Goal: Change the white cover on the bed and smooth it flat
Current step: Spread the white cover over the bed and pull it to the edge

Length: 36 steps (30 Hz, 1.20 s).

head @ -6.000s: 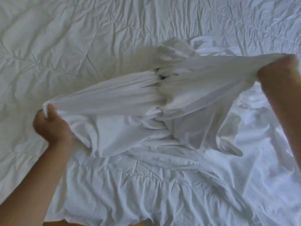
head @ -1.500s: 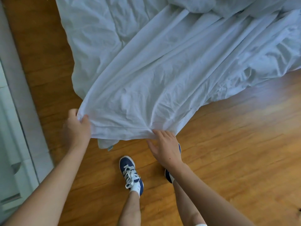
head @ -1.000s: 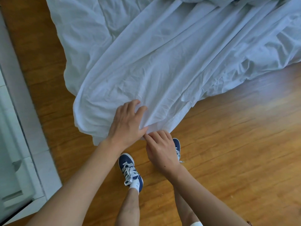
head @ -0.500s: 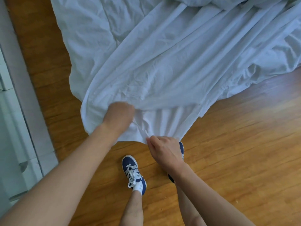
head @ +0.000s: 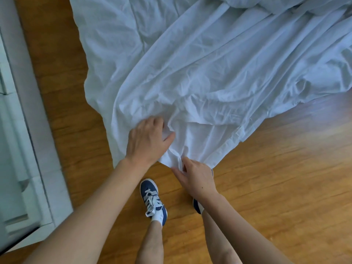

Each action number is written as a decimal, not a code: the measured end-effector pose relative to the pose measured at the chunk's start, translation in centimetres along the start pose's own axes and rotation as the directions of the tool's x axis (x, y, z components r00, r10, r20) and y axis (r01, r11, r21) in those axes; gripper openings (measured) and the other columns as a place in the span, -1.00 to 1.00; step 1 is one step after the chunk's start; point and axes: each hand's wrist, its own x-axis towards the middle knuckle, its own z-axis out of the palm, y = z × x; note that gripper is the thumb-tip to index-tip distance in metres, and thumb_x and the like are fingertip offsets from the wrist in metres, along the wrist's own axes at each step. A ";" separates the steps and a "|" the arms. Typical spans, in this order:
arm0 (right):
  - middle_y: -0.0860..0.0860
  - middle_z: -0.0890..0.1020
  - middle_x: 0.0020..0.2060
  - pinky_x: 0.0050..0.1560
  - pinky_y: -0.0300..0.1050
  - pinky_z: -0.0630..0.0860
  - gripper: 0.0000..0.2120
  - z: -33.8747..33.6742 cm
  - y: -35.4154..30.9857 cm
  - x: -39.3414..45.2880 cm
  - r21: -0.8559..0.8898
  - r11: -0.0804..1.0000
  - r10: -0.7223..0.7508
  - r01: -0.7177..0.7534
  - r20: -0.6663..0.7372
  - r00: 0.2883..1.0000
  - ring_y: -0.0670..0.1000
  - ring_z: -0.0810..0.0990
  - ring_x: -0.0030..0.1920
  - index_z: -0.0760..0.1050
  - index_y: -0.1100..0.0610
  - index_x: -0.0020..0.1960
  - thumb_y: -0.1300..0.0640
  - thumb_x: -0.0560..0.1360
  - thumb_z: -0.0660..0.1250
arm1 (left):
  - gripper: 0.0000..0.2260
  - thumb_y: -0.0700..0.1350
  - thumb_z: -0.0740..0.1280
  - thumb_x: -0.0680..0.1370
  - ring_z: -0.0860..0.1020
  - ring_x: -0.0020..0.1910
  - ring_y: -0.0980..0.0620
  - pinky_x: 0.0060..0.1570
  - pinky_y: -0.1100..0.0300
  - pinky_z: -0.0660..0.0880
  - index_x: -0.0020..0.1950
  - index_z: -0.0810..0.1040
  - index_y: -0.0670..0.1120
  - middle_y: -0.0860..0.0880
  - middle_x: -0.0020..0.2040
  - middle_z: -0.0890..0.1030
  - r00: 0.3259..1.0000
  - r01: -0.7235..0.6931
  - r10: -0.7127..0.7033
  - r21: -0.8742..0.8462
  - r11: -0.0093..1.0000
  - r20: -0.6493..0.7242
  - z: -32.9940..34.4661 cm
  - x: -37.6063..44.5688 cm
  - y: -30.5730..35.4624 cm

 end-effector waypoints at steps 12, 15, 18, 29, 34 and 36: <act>-0.02 0.32 -0.52 -0.56 -0.17 0.17 -0.70 -0.9 -3.5 1.7 0.038 0.934 -0.353 0.354 -0.028 0.935 -0.01 0.25 -0.53 0.34 0.14 -0.40 0.17 0.49 0.28 | -0.69 -0.16 0.62 0.20 0.45 -0.63 -0.04 -0.50 0.31 0.10 -0.44 0.47 -0.07 -0.03 -0.52 0.45 0.992 0.077 -0.101 0.286 0.955 0.070 0.4 -1.9 -1.0; -0.02 0.31 -0.52 -0.55 -0.15 0.20 -0.69 -1.2 -4.5 1.4 0.054 0.888 -0.455 0.456 -0.025 0.890 0.00 0.22 -0.53 0.31 0.14 -0.41 0.25 0.42 0.37 | -0.61 0.00 0.50 0.44 0.45 -0.62 -0.04 -0.51 0.29 0.10 -0.37 0.32 -0.04 -0.02 -0.54 0.44 0.996 0.079 -0.087 0.257 0.963 0.023 0.3 -2.7 -1.2; -0.02 0.29 -0.53 -0.54 -0.16 0.18 -0.67 -1.6 -4.7 0.7 0.086 0.872 -0.481 0.481 -0.020 0.876 -0.01 0.21 -0.53 0.28 0.13 -0.41 0.26 0.40 0.38 | -0.69 0.11 0.27 0.59 0.49 -0.45 -0.07 -0.45 0.18 0.21 -0.17 0.29 -0.07 -0.02 -0.42 0.44 0.984 0.164 -0.174 0.167 0.972 0.045 0.1 -2.6 -0.9; -0.09 0.13 -0.57 -0.55 -0.23 -0.09 -0.72 -1.5 -6.0 0.8 -0.187 0.950 -0.223 0.251 0.157 0.962 -0.01 0.12 -0.60 0.51 0.09 -0.06 0.19 0.31 0.54 | -0.91 -0.17 0.31 0.57 0.51 -0.25 0.04 -0.37 0.27 0.33 -0.01 0.40 -0.05 0.09 -0.26 0.47 0.825 0.547 -0.537 -0.477 0.688 0.173 -0.4 -3.0 -0.1; -0.03 0.43 -0.40 -0.56 -0.22 0.04 -0.73 -0.9 -6.7 0.1 -0.159 0.929 -0.295 0.336 0.232 0.927 -0.02 0.34 -0.50 0.56 0.09 -0.19 0.32 0.20 0.53 | -0.80 -0.09 0.33 0.55 0.49 -0.30 -0.04 -0.31 0.17 0.29 0.07 0.33 -0.05 0.03 -0.17 0.48 0.959 0.235 -0.232 0.003 0.972 0.160 -1.2 -4.1 -0.5; -0.05 0.36 -0.46 -0.57 -0.23 0.09 -0.77 -0.9 -6.4 -0.1 -0.109 0.950 -0.276 0.293 0.150 0.949 -0.02 0.32 -0.54 0.45 0.10 -0.30 0.24 0.32 0.51 | -0.82 -0.14 0.35 0.53 0.58 -0.25 -0.13 -0.33 0.16 0.29 0.04 0.37 -0.09 -0.04 -0.13 0.55 0.966 0.194 -0.202 0.061 0.979 0.163 -1.7 -4.1 -1.2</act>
